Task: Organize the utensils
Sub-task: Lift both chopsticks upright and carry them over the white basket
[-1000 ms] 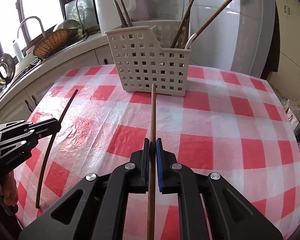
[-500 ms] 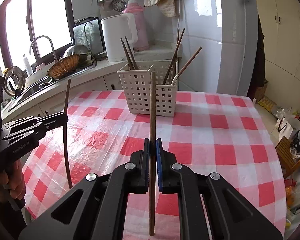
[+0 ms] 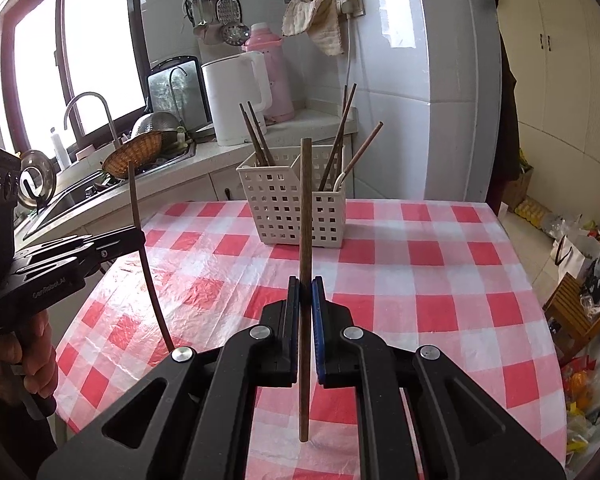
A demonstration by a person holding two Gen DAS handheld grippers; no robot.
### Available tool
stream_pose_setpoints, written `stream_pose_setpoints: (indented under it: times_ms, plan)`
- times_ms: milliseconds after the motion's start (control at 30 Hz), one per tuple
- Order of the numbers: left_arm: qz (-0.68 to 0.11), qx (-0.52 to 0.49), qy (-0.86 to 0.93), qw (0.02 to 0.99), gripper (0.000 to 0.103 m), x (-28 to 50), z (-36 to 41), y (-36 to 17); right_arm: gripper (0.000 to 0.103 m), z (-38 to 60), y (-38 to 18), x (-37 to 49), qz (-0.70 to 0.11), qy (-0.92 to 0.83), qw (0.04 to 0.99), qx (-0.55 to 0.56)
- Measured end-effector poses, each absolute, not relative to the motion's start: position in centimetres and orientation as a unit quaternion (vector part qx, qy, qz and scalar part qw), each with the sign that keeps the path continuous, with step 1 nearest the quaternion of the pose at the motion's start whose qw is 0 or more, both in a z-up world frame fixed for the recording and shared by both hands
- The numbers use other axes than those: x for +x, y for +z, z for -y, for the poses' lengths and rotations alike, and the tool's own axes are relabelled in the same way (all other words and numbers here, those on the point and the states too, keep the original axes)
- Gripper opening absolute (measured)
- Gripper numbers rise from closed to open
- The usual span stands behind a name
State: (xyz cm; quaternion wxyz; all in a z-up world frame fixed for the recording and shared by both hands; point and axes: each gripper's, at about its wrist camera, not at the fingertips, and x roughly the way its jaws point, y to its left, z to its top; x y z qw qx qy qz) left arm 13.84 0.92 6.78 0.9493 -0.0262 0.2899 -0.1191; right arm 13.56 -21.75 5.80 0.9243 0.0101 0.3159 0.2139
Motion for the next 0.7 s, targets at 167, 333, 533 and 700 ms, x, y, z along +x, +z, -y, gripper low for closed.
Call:
stream_pose_setpoints:
  times_ms: [167, 333, 533, 700]
  plan:
    - [-0.277, -0.027, -0.122, 0.953, 0.006, 15.8, -1.3, 9.4, 0.009, 21.0, 8.2, 15.2, -0.301, 0.222, 0.927, 0.004]
    - [-0.252, -0.021, -0.124, 0.959, 0.006, 18.5, -1.7, 13.8, 0.009, 20.1, 11.8, 18.0, -0.285, 0.238, 0.929, 0.006]
    - [-0.229, -0.012, -0.117, 0.966, 0.006, 22.7, -1.6, 18.5, 0.009, 18.7, 15.9, 22.4, -0.270, 0.239, 0.933, 0.011]
    - [-0.210, -0.004, -0.114, 0.971, 0.006, 25.6, -1.5, 21.5, 0.009, 17.3, 18.4, 26.2, -0.253, 0.225, 0.941, 0.008]
